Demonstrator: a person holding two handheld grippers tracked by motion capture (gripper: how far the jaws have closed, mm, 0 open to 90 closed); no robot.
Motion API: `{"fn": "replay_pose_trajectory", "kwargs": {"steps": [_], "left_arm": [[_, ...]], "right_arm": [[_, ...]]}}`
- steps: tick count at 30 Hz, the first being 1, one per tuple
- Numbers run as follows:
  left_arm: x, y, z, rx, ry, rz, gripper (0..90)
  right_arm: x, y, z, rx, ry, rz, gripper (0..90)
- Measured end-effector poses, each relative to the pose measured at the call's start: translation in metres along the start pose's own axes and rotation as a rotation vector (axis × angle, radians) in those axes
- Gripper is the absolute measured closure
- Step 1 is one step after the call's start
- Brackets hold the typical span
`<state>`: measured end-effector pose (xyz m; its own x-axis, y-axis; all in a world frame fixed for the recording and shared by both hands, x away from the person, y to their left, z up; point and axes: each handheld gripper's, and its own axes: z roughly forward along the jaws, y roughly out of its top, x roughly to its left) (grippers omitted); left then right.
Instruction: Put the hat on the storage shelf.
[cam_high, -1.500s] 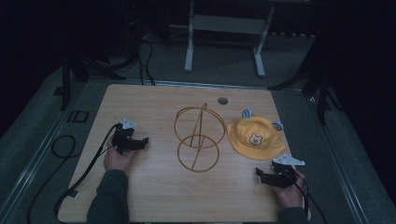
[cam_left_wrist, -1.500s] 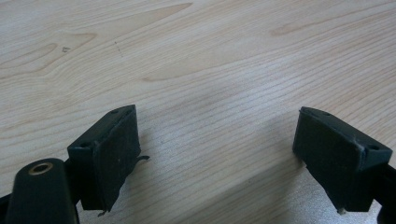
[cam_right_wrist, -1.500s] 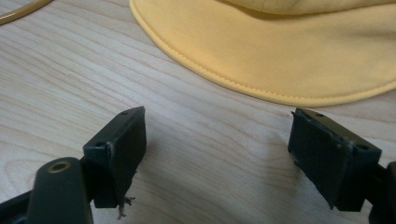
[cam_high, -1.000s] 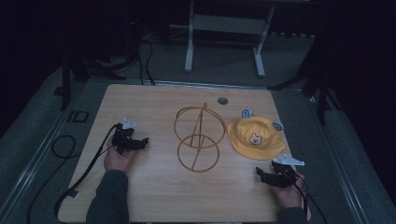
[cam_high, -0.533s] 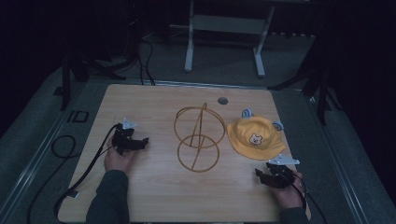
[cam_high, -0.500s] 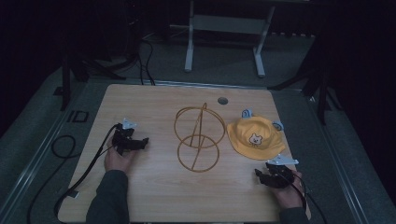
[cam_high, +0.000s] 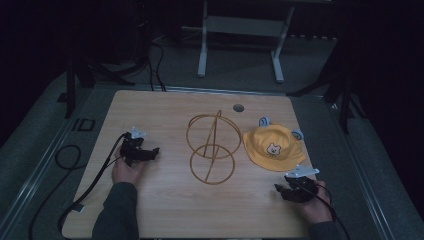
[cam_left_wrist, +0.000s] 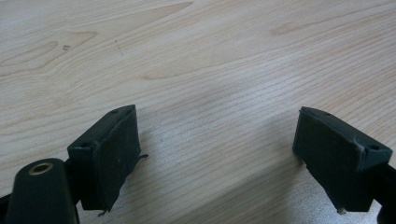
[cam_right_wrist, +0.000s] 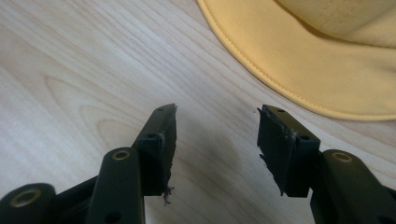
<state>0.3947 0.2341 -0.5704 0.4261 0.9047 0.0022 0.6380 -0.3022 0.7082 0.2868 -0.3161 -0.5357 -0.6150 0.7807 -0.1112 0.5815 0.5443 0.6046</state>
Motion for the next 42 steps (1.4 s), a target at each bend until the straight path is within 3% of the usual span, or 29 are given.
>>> {"fn": "replay_pose_trajectory", "kwargs": {"steps": [4,15,21,34,42], "left_arm": [[0.0,0.0,0.0,0.0,0.0,0.0,14.5],[0.0,0.0,0.0,-0.002,0.0,-0.002,14.5],[0.0,0.0,0.0,-0.002,0.0,-0.003,14.5],[0.0,0.0,0.0,-0.001,-0.001,-0.002,14.5],[0.0,0.0,0.0,-0.001,-0.001,-0.002,14.5]], "right_arm": [[-0.004,0.0,-0.006,0.006,0.031,-0.008,49.5],[-0.012,0.015,-0.015,0.027,0.058,-0.074,48.1],[-0.019,0.023,-0.018,-0.004,0.082,-0.062,47.4],[-0.026,0.038,-0.024,0.037,0.085,-0.137,47.1],[-0.031,0.047,-0.031,0.032,0.087,-0.149,46.7]]}}
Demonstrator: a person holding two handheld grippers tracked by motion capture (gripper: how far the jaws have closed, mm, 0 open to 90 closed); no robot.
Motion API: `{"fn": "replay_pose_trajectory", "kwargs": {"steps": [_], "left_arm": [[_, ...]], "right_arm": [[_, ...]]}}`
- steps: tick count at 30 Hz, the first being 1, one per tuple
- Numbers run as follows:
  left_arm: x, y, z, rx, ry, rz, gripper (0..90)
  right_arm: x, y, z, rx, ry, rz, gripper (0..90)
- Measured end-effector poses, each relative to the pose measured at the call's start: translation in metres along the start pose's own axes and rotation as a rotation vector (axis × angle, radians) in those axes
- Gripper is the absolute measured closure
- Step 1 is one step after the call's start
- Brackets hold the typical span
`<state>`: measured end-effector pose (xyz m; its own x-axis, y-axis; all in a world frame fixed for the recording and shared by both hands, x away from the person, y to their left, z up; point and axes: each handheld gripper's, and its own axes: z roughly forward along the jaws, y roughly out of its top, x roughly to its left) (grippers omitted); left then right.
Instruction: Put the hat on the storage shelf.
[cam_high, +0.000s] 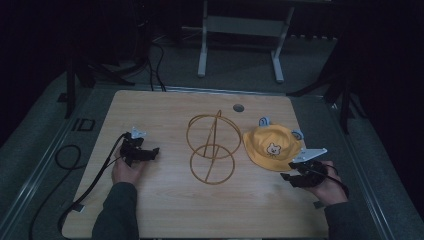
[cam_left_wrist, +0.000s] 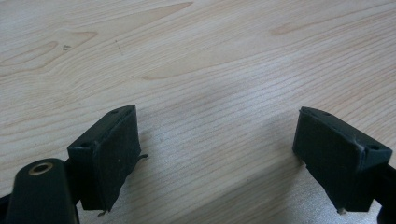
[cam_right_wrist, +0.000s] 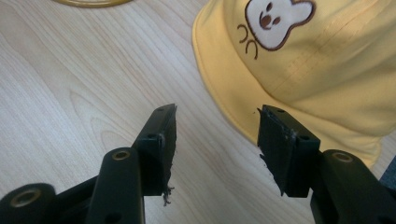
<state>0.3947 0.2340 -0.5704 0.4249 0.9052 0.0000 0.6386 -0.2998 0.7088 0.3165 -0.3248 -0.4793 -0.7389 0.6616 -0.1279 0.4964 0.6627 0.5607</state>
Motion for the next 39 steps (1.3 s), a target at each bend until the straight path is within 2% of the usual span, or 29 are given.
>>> {"fn": "replay_pose_trajectory", "kwargs": {"steps": [9,15,25,33,39], "left_arm": [[0.0,0.0,0.0,0.0,0.0,0.0,14.5],[0.0,0.0,0.0,0.0,0.0,0.0,14.5],[0.0,0.0,0.0,0.0,0.0,0.0,14.5],[0.0,0.0,0.0,-0.001,0.0,-0.001,14.6],[0.0,0.0,0.0,-0.003,0.0,-0.001,14.6]], "right_arm": [[-0.005,0.017,-0.01,-0.013,-0.003,-0.041,46.4],[-0.008,0.027,-0.011,0.0,0.0,-0.072,47.1],[-0.013,0.042,-0.015,0.012,-0.011,-0.09,49.5],[-0.022,0.053,-0.02,-0.017,-0.047,-0.088,47.4],[-0.026,0.062,-0.02,-0.02,-0.046,-0.104,48.1]]}}
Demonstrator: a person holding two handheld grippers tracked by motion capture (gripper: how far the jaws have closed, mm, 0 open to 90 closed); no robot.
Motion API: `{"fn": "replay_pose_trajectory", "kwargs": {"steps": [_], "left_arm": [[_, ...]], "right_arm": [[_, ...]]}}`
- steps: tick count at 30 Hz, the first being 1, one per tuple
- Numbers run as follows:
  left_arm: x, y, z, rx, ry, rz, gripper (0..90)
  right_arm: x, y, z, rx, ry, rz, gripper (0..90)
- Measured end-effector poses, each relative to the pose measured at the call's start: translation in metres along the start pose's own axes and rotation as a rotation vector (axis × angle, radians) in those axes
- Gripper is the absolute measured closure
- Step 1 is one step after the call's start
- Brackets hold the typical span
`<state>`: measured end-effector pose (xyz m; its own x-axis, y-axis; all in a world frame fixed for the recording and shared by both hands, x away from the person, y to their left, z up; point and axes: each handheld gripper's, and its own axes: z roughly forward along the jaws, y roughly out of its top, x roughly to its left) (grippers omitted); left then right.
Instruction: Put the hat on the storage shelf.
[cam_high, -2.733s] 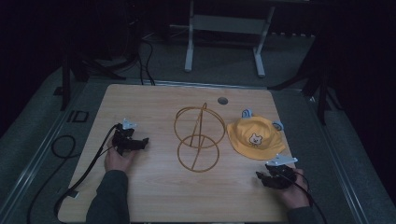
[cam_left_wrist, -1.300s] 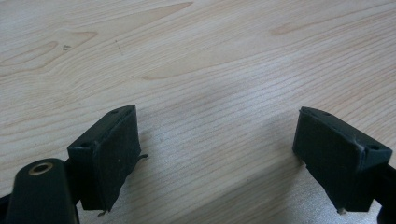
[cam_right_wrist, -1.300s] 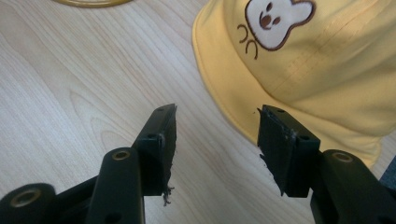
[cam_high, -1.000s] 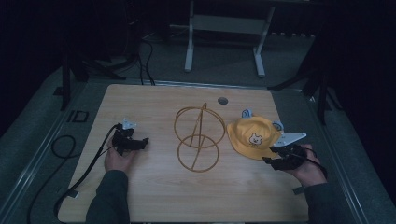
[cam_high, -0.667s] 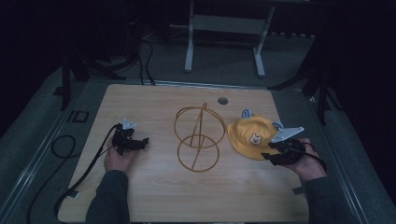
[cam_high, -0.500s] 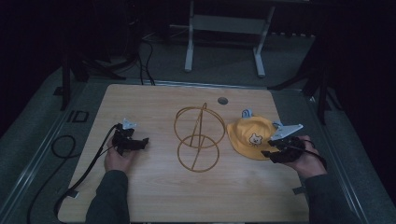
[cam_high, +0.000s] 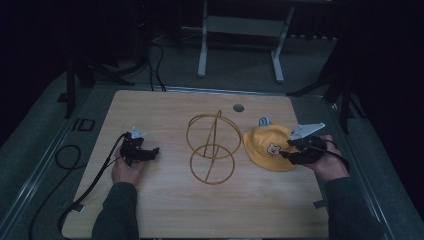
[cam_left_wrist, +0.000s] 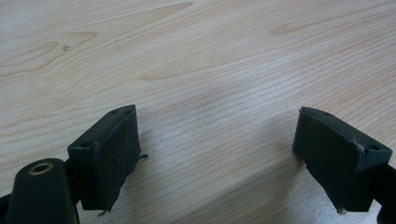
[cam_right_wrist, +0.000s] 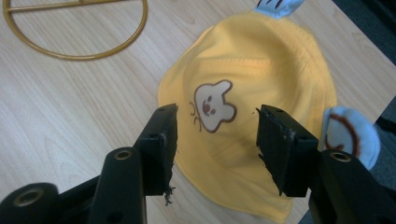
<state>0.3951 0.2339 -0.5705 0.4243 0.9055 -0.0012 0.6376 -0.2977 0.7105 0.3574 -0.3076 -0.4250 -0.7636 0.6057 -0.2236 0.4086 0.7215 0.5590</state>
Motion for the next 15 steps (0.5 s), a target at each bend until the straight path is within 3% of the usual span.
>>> {"fn": "replay_pose_trajectory", "kwargs": {"steps": [12,15], "left_arm": [[0.0,0.0,0.0,0.001,0.0,0.001,14.6],[0.0,0.0,0.0,0.001,0.0,0.0,14.6]], "right_arm": [[-0.008,0.021,0.01,0.033,0.008,-0.034,49.8],[-0.012,0.023,0.012,0.038,0.009,-0.021,49.7]]}}
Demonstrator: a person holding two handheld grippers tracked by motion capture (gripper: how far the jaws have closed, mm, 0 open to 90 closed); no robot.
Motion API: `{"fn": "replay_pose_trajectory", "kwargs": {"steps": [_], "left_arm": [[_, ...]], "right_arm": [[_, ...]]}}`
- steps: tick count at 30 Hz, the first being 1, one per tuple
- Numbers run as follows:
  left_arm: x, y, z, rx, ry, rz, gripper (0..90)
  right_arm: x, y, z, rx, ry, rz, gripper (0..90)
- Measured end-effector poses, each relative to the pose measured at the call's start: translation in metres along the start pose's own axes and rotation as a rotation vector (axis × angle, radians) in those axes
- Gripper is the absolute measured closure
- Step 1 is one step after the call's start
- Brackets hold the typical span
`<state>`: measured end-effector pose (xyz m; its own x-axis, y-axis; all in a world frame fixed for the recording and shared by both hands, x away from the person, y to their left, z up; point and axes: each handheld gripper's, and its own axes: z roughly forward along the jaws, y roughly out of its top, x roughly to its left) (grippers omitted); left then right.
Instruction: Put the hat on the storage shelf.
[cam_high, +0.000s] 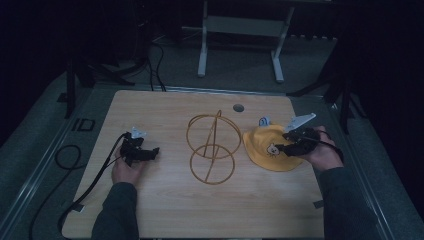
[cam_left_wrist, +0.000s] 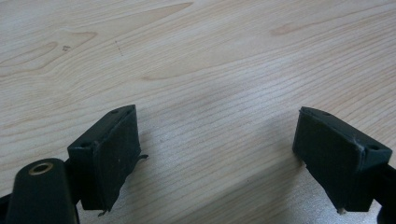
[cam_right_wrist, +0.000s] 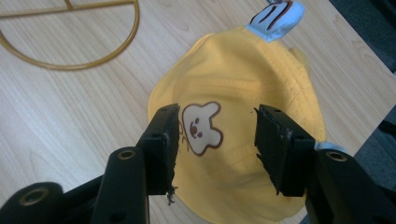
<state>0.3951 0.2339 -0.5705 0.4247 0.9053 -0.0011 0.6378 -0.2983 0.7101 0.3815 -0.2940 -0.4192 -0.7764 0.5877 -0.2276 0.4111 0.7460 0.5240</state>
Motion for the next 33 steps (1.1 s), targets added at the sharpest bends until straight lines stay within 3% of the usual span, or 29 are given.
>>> {"fn": "replay_pose_trajectory", "kwargs": {"steps": [16,21,33], "left_arm": [[0.0,0.0,0.0,-0.002,0.0,-0.002,14.6],[0.0,0.0,0.0,-0.002,0.0,-0.003,14.6],[0.0,0.0,0.0,-0.002,0.001,-0.002,14.6]], "right_arm": [[-0.019,0.007,0.002,0.04,-0.018,-0.004,47.7],[-0.024,0.012,0.003,0.06,-0.044,-0.015,46.6],[-0.038,0.015,0.002,0.086,-0.051,0.001,45.1]]}}
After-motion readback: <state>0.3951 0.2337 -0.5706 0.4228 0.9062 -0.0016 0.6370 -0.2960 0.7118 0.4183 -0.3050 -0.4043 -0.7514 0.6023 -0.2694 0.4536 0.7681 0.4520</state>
